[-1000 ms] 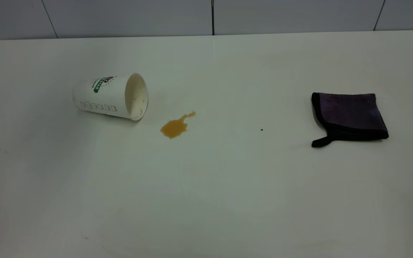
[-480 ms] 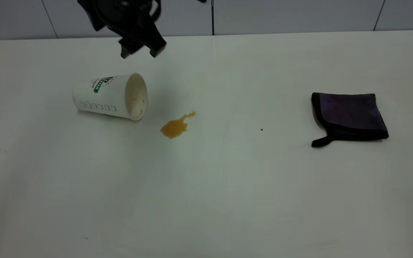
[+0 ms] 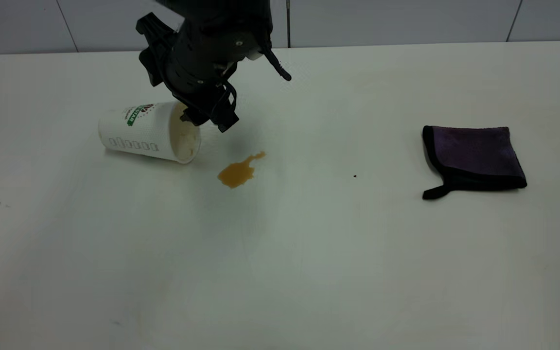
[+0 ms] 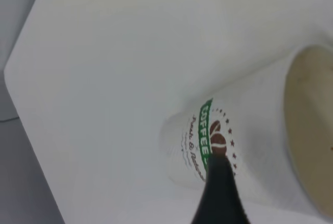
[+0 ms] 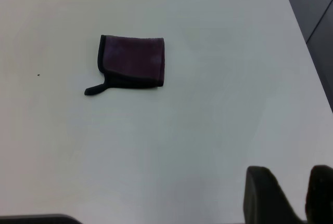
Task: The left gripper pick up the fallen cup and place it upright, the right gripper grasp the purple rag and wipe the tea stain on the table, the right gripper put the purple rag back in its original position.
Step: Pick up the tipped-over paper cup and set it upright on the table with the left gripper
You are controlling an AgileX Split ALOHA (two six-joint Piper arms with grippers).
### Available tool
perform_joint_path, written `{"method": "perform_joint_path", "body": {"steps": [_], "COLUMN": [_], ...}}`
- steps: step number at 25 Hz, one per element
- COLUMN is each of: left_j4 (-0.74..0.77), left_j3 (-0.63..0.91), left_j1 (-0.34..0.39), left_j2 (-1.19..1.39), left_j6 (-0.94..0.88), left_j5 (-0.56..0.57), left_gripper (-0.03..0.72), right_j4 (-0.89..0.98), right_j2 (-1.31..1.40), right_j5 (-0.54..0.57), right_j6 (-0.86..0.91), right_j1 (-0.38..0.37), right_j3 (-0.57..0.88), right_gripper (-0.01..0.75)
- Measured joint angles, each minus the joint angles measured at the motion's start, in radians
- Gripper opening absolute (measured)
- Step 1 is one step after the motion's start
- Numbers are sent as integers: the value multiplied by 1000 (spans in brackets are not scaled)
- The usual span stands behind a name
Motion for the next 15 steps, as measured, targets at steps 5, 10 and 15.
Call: {"method": "perform_joint_path", "body": {"steps": [5,10,15], "left_j4": [83,135,142], "left_j3": [0,0,0], "left_j1": [1,20,54], "left_j2": [42,50,51], "left_j6": [-73,-125,-128], "left_j5": [-14,-18,-8], "left_gripper": [591,514,254], "right_j4": [0,0,0], "right_j2": [0,0,0], "right_j5": [0,0,0], "right_j6": [0,0,0], "right_j1": [0,0,0], "right_j3": [0,0,0], "right_gripper": [234,234,234]}}
